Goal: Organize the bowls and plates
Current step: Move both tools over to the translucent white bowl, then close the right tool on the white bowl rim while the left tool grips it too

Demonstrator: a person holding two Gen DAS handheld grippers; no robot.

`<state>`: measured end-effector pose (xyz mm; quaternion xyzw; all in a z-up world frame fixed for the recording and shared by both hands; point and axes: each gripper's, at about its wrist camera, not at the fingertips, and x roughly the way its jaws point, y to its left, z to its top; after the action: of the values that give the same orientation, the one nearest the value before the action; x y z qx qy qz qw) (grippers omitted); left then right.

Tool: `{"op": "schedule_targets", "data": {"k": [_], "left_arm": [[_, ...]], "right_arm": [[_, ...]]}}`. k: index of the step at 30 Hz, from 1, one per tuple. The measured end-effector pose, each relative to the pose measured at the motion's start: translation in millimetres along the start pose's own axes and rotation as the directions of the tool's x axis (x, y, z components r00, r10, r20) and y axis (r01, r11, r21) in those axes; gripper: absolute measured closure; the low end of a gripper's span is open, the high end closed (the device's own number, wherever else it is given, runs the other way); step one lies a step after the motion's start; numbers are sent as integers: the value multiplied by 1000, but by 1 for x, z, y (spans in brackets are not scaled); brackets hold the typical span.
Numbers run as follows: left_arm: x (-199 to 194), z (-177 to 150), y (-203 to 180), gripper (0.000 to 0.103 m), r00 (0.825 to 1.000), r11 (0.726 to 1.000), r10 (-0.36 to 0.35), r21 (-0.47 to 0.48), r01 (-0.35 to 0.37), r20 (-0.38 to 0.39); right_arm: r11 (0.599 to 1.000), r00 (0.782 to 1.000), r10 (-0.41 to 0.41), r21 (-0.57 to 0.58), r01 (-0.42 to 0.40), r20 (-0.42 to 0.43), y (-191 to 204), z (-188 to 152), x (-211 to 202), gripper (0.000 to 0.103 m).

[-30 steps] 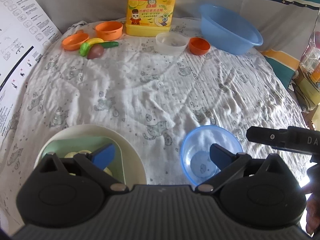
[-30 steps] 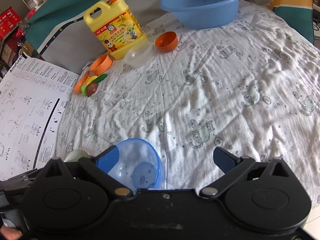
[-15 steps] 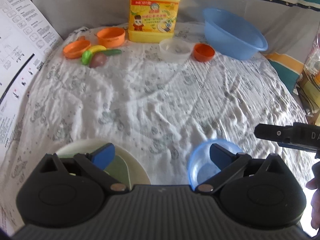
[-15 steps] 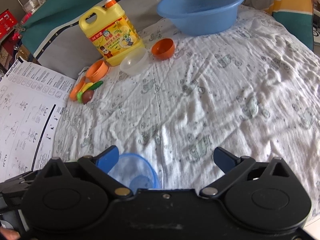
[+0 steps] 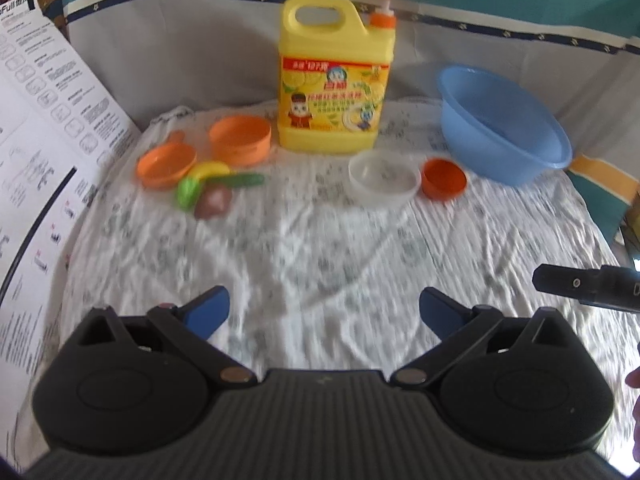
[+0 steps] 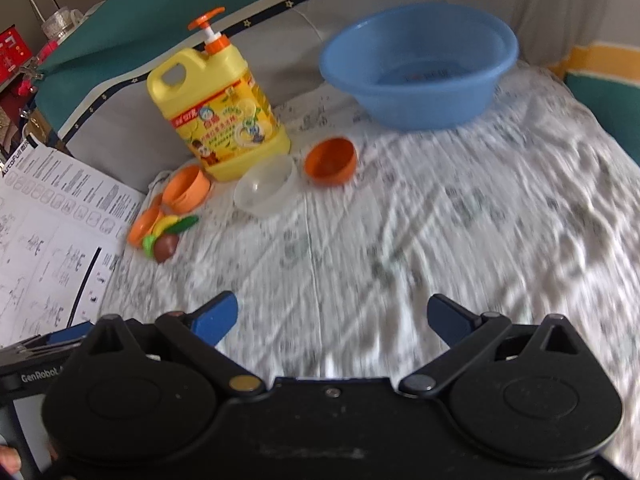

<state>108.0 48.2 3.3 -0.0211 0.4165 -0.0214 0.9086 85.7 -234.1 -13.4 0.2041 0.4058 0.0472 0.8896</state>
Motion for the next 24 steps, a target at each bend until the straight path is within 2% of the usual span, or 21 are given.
{"op": "schedule_targets", "data": {"k": [6, 9, 12, 17, 20, 24], "left_arm": [[42, 38, -7, 0, 1000, 1000, 13, 1, -13, -8], [66, 53, -7, 0, 1000, 1000, 15, -3, -15, -14], [90, 65, -7, 0, 1000, 1000, 27, -3, -28, -13], [129, 82, -4, 0, 1000, 999, -9, -41, 8, -25], [147, 87, -5, 4, 999, 998, -18, -54, 16, -33], [163, 92, -9, 13, 999, 998, -33, -54, 31, -41]], "right_arm": [[1000, 1000, 15, -10, -14, 15, 7, 43, 36, 0], [999, 999, 38, -6, -38, 20, 8, 63, 54, 4], [998, 998, 56, 10, -56, 13, 9, 81, 76, 19], [997, 997, 80, 12, -80, -4, 13, 101, 111, 50], [995, 995, 98, 7, -98, -18, 19, 110, 131, 63], [993, 993, 114, -22, -114, -28, 28, 117, 151, 71]]}}
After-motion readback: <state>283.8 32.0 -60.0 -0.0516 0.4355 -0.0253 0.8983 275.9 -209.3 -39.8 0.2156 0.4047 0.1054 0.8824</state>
